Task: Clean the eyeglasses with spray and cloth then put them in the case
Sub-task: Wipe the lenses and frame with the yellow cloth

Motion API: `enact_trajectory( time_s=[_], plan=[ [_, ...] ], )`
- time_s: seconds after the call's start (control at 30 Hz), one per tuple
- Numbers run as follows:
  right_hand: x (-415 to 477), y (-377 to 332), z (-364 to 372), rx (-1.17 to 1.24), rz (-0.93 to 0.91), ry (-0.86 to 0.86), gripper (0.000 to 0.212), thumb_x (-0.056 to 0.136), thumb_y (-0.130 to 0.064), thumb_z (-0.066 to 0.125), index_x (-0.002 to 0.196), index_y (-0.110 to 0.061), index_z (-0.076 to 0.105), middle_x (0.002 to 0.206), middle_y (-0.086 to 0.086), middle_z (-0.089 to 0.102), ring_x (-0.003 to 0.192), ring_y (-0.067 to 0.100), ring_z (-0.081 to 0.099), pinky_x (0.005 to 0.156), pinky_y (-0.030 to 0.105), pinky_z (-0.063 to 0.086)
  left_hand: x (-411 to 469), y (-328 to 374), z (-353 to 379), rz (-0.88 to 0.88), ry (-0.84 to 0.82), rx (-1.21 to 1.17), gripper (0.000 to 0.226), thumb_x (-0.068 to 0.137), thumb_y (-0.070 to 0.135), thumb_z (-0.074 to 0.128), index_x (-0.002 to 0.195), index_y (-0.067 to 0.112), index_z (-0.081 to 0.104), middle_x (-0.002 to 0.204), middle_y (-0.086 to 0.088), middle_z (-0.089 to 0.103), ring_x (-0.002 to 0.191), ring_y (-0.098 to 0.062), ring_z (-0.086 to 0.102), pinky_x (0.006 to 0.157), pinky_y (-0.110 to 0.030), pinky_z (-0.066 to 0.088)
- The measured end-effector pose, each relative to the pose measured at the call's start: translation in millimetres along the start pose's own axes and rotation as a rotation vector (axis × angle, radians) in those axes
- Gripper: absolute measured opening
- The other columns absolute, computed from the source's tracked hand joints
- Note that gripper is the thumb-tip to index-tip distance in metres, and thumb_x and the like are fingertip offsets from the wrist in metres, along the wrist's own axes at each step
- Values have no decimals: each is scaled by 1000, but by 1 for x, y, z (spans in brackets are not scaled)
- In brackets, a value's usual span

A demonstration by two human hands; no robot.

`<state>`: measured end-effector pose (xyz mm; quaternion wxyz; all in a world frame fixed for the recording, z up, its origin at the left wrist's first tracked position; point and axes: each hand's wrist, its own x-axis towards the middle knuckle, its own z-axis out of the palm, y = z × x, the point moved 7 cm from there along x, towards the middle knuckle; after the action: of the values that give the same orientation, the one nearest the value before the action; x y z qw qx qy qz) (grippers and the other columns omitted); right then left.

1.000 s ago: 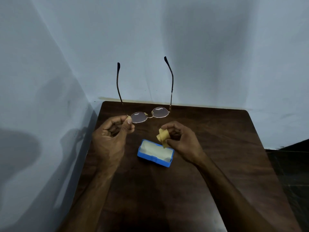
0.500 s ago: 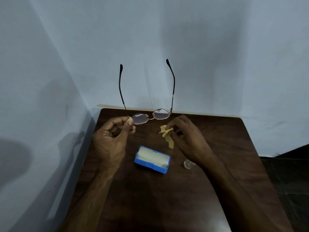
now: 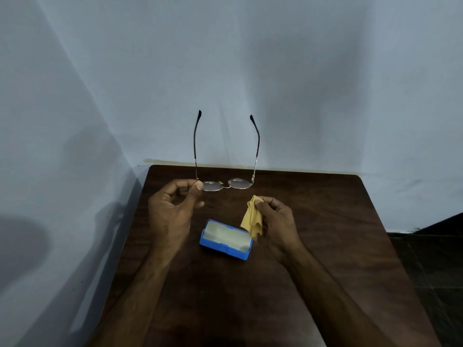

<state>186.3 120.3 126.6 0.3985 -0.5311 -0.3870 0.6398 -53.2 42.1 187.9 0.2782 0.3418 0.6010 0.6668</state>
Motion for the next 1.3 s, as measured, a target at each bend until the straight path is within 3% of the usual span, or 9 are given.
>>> enact_trajectory(
  time_s=[0.1,0.33,0.43,0.53,0.77,0.93,1.03,1.13,1.3],
  plan=[
    [0,10,-5,44,29,2,12,99,-6,65,108,-11,72,106,15,77,95,26,72,87,44,60,1,-9,3,-22,-37,72,6,94,20,78,100,20,79,91,6,81,92,-21,78,66,-26,65],
    [-7,-7,-18,149,-111,6,26,92,5,69,114,-9,71,103,9,78,90,18,76,82,41,64,2,-25,9,-100,-57,132,5,92,29,81,96,26,81,96,7,81,98,-14,76,94,-57,63],
    [-5,-15,-24,130,-166,38,23,90,3,72,105,-13,73,98,5,79,91,19,74,84,45,61,0,-29,17,-165,-64,61,10,86,32,83,96,28,82,111,5,79,112,-18,75,104,-55,59],
    [-4,-23,-30,111,-215,62,21,90,5,73,104,-11,73,96,5,78,88,16,74,81,40,61,-4,-35,26,-269,-71,-50,9,93,18,79,100,21,82,112,1,82,115,-17,75,111,-48,55],
    [-7,-28,-40,-65,-266,87,22,91,4,73,97,-17,74,98,1,77,95,16,70,89,48,57,-21,-44,37,-476,-28,-172,9,98,11,72,100,16,80,96,0,83,103,-16,76,103,-40,59],
    [-13,-40,-40,-180,-403,149,19,91,2,74,100,-15,74,98,-3,76,92,7,70,80,27,56,-42,-54,45,-746,52,-433,7,97,15,73,101,11,78,89,-4,81,94,-19,76,94,-37,62],
    [-19,-53,-37,-239,-496,214,18,92,-2,74,102,-18,74,99,-4,75,94,13,71,80,33,59,-54,-53,54,-842,69,-542,8,98,19,73,100,13,78,89,-3,80,93,-17,75,91,-38,61],
    [-31,-75,-33,-328,-620,292,18,91,-9,75,106,-18,72,103,-4,73,96,16,71,81,38,61,-64,-46,62,-890,18,-589,11,95,25,76,102,17,78,94,1,79,92,-13,74,86,-35,59],
    [-69,-122,-30,-547,-954,437,17,87,-3,79,101,-7,69,99,3,68,88,15,65,75,24,55,-78,-29,75,-903,-89,-599,14,91,34,76,98,22,79,99,6,80,97,-11,74,87,-34,54]
  ],
)
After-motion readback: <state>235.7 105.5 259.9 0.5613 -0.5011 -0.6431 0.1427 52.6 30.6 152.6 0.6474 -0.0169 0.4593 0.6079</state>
